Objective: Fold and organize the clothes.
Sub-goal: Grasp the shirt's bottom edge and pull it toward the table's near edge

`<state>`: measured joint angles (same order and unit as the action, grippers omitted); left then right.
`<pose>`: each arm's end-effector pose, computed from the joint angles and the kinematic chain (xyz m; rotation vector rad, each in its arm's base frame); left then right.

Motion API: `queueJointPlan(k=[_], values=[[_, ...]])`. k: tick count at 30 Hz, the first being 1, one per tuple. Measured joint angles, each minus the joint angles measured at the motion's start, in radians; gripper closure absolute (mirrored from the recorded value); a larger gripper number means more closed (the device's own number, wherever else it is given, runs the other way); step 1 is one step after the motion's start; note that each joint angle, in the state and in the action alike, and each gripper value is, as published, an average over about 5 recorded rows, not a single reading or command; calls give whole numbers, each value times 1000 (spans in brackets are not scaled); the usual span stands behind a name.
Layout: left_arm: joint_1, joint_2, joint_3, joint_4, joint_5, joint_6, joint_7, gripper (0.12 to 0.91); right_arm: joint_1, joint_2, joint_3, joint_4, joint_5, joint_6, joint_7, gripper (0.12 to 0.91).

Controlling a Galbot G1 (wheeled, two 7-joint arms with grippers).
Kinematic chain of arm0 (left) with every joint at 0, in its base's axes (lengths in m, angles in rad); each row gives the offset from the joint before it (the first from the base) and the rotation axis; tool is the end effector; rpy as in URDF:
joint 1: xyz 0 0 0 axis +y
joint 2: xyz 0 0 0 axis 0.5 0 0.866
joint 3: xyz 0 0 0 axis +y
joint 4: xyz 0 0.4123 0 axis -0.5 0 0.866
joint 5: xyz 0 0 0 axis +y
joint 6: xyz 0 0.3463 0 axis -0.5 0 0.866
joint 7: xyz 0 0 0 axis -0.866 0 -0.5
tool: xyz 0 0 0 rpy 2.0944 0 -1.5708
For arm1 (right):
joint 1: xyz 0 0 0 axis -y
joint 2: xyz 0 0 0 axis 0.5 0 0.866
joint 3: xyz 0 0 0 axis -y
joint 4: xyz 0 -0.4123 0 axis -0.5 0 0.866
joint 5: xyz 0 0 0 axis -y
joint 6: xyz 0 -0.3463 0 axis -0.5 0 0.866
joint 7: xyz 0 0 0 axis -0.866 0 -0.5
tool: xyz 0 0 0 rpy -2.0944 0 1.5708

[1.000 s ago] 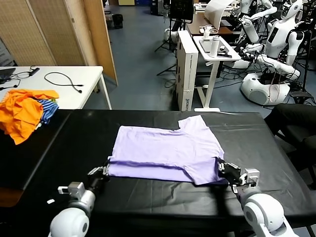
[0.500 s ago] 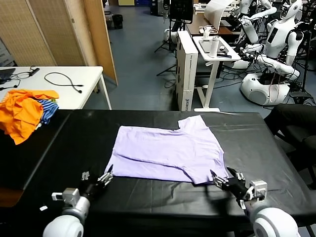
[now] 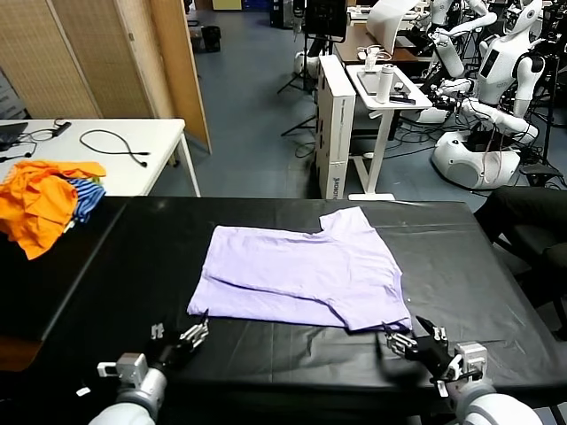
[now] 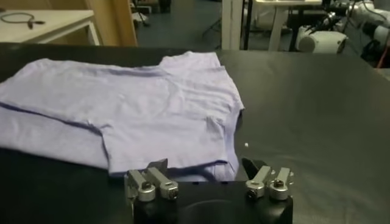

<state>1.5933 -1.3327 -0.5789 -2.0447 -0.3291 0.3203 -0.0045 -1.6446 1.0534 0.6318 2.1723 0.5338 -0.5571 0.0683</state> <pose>0.1367 0.0765 -0.3675 -0.0928 -2.7422 0.1163 0.1375 -0.1338 -0.3025 0.1907 -2.5582 0.0423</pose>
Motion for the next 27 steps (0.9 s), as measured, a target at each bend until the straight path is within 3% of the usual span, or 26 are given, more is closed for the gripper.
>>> queueJointPlan(k=[2,7,9,12,21,27], values=[[-2,-1,2,3,0,1,0,307,-2,-1,-1,0,-1,0,-3,488],[1,-2,3,6,0,2,0,617,-8,-5,-3,11,-1,-6,2,803],[6,-1,3,4,0,4,0,748,-14,-9,-4,22,3,-20,11,871],[18,2,-1,-6,5,11,-4,871,-26,-15,-5,48,19,-56,28,884],[130,0,-47,-97,28,36,-48,885,-97,-25,-4,161,30,-162,62,885],[226,4,-82,-161,69,38,-58,885,-113,-27,-9,179,11,-179,68,885]])
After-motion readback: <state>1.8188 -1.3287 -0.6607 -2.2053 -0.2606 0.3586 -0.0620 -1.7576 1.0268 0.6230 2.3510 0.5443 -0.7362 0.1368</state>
